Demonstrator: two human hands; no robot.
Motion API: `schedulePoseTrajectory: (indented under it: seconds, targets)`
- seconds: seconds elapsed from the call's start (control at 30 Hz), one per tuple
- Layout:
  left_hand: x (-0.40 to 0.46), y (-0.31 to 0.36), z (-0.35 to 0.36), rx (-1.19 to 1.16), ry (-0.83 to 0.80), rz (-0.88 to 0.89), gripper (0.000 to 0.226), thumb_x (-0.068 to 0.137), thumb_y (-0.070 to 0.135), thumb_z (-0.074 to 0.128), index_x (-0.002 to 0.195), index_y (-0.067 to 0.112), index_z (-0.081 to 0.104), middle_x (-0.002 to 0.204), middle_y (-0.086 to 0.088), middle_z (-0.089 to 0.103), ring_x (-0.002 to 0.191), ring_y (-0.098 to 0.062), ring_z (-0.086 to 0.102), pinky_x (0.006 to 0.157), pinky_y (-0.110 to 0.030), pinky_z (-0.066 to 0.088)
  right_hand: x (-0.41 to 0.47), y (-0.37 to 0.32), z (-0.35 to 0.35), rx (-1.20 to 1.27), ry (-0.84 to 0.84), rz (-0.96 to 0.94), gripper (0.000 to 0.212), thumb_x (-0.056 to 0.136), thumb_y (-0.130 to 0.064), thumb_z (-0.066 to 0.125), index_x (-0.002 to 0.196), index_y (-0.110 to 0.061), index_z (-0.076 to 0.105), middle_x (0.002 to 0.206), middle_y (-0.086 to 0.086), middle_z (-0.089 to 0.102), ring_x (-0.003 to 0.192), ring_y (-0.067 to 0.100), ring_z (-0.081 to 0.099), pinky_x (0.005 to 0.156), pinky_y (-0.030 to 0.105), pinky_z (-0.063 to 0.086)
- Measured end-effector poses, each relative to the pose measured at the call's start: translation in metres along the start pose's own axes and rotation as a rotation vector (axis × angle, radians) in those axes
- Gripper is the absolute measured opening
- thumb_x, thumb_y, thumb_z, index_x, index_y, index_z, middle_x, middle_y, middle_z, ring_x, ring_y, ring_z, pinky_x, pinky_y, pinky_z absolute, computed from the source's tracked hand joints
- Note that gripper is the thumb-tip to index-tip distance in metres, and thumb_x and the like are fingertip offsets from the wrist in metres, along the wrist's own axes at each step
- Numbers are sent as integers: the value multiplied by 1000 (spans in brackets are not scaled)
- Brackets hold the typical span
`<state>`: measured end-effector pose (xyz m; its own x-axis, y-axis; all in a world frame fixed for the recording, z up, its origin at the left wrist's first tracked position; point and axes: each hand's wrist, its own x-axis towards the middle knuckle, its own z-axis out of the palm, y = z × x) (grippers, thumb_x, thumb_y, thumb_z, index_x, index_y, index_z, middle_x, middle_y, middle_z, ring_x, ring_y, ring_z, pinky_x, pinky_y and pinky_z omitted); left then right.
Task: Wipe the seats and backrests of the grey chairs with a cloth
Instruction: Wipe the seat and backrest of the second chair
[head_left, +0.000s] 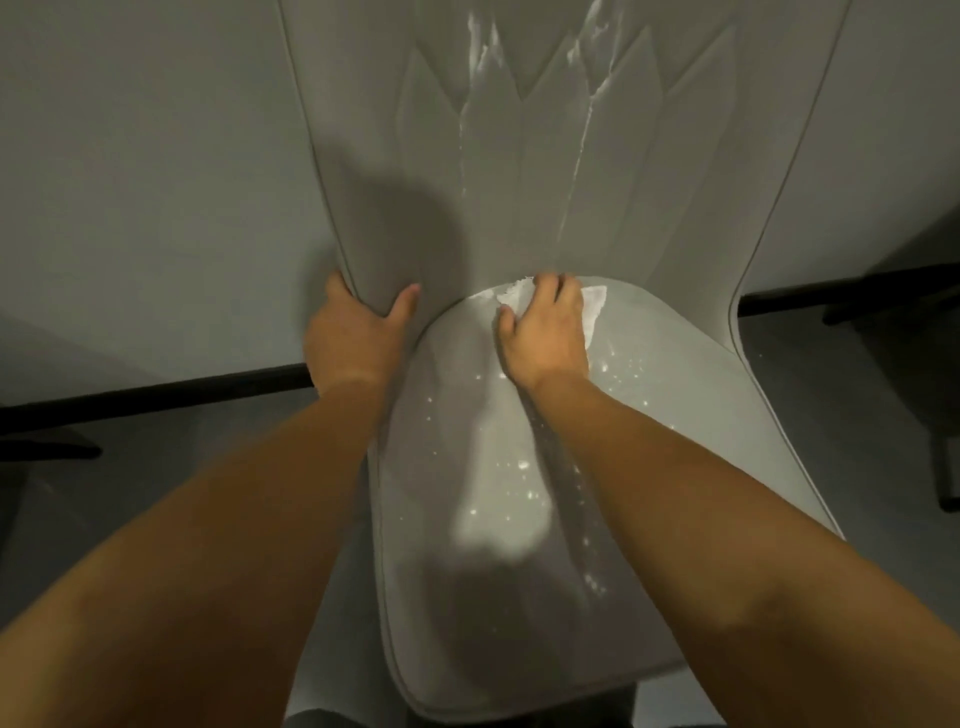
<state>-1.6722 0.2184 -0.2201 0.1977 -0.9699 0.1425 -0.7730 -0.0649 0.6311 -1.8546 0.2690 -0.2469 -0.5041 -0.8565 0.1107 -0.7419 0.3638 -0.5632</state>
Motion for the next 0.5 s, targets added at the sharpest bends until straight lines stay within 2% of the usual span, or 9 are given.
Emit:
schedulePoseTrajectory:
  seconds: [0.07,0.17,0.23,0.3,0.37,0.4,0.47,0.5]
  targets:
    - [2,-4,8,-66,17,6,62,69,76,59,97,24,42,93,-7,64,85,-34,61,67,-30,38,10,-5,6,46,87,114,40,94,-34,54,125,-9,48,126,9,44,115,25,47,99,37,44]
    - [1,-9,16,-68,92,40,67,74,74,59,102,14,48,94,-13,66,84,-37,61,68,-35,42,19,-6,12,79,57,132,42,96,-35,50,125,-6,56,126,9,50,114,25,51,101,32,39]
    - [-1,-11,19,-78,140,68,67,78,70,58,104,10,50,84,-9,63,80,-37,61,67,-37,43,17,-3,10,-14,-49,-1,47,98,-40,44,127,-6,61,129,9,54,120,24,50,108,34,34]
    - [-2,-12,20,-106,154,94,59,82,65,58,101,10,51,78,-6,61,77,-37,60,65,-36,40,11,8,3,-277,-127,-188,54,98,-48,35,128,-13,62,136,7,53,132,24,41,116,47,17]
    - [-1,-12,21,-126,168,130,54,85,62,57,98,10,51,83,-12,64,75,-37,60,64,-35,39,6,24,-5,-407,-222,-242,60,97,-57,25,144,-26,48,157,1,36,149,24,18,113,63,-4]
    - [-1,-12,21,-136,170,144,51,86,61,57,96,11,50,83,-12,65,73,-35,59,63,-34,40,5,32,-8,-409,-273,-224,63,97,-61,20,151,-33,35,164,-3,22,153,24,6,112,66,-9]
    - [-2,-12,22,-162,163,159,46,86,61,55,90,16,45,76,-4,60,65,-26,53,60,-32,38,5,40,-8,-390,-331,-175,66,97,-65,14,157,-39,17,168,-8,3,154,22,-7,113,66,-9]
    - [-2,-12,22,-164,173,161,45,86,61,55,88,18,43,71,0,54,62,-23,48,59,-32,35,7,38,-6,-379,-335,-152,66,97,-65,14,157,-38,15,168,-8,1,153,23,-9,115,64,-8]
